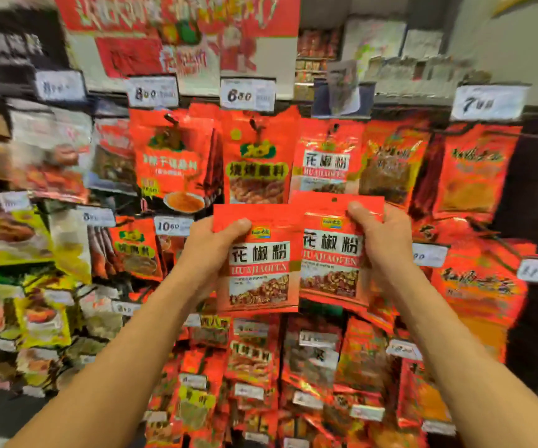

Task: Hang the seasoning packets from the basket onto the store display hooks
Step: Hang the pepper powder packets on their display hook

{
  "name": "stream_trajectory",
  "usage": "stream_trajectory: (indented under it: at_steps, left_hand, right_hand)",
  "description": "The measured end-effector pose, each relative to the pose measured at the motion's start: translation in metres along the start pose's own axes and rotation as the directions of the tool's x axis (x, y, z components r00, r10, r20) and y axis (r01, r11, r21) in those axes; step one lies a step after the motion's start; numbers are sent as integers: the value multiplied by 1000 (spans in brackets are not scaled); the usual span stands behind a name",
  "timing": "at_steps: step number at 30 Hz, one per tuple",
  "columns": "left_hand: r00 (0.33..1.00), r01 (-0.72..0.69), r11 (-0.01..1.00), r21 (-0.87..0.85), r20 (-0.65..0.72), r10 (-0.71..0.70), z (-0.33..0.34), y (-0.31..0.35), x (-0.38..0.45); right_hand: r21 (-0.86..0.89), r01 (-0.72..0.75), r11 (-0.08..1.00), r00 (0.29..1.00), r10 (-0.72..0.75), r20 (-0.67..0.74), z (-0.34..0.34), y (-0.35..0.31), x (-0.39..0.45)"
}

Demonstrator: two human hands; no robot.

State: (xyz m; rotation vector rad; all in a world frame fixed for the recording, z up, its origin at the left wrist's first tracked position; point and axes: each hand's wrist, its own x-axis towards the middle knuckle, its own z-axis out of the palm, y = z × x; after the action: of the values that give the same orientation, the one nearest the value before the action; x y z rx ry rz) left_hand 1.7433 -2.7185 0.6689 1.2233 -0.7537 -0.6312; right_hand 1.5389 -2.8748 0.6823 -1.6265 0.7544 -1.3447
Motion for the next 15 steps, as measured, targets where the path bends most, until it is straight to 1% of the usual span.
stream_trajectory:
  at_steps: [3, 7, 11, 15]
  left_hand:
    - [997, -64, 998, -7, -32, 64, 19, 28, 10]
    - [992, -115, 993, -3, -42, 115, 35, 53, 19]
    - [995, -100, 995, -21, -29, 100, 45, 62, 21]
    - [995, -103, 995, 6, 4, 103, 47, 69, 23]
  right_hand:
    - [53, 25, 998, 1000, -25, -3, 5, -32, 30]
    - [7, 91, 996, 994, -91, -62, 13, -61, 60]
    - [-31, 50, 998, 992, -54, -111, 18, -75, 80]
    - [-74, 20, 997, 994, -27, -105, 21, -84, 95]
